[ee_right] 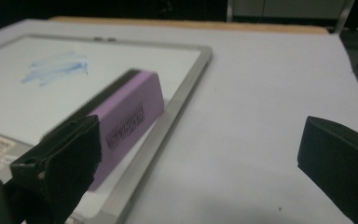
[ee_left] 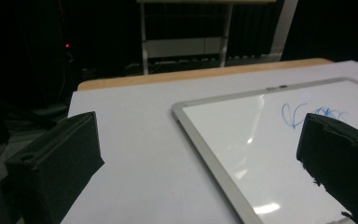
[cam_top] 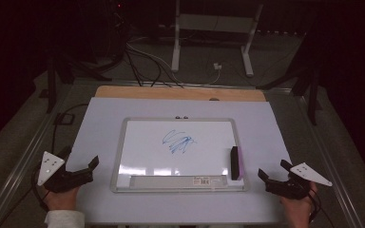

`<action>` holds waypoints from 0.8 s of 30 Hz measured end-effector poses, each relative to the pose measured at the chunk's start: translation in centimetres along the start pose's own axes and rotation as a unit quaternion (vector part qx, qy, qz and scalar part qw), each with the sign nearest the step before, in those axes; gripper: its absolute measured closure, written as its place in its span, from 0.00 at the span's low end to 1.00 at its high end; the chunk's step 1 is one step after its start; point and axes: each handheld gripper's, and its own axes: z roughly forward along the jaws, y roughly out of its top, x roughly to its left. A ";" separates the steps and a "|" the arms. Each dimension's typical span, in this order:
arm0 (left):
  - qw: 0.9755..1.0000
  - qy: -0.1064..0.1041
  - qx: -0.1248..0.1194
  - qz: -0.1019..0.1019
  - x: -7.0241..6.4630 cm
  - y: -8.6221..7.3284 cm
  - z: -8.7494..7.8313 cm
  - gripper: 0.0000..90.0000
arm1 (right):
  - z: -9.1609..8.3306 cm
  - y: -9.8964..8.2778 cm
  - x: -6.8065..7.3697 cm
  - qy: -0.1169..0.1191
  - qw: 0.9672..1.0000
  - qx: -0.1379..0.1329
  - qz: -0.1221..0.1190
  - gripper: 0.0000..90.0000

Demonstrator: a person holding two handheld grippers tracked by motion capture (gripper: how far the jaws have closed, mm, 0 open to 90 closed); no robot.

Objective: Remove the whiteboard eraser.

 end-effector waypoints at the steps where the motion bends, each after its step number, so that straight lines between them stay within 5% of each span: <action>1: 1.000 0.000 -0.001 0.000 0.0 0.0 0.0 0.01 | -0.1 0.1 0.0 -0.005 1.000 -0.007 -0.007 0.00; 16: 1.000 0.006 0.011 0.000 -0.3 -0.9 -0.1 0.01 | 0.1 0.7 0.7 -0.006 1.000 -0.007 -0.015 0.00; 24: 1.000 0.014 0.007 -0.004 -0.6 -1.1 -0.3 0.01 | 0.1 2.1 1.2 0.014 1.000 -0.009 -0.011 0.00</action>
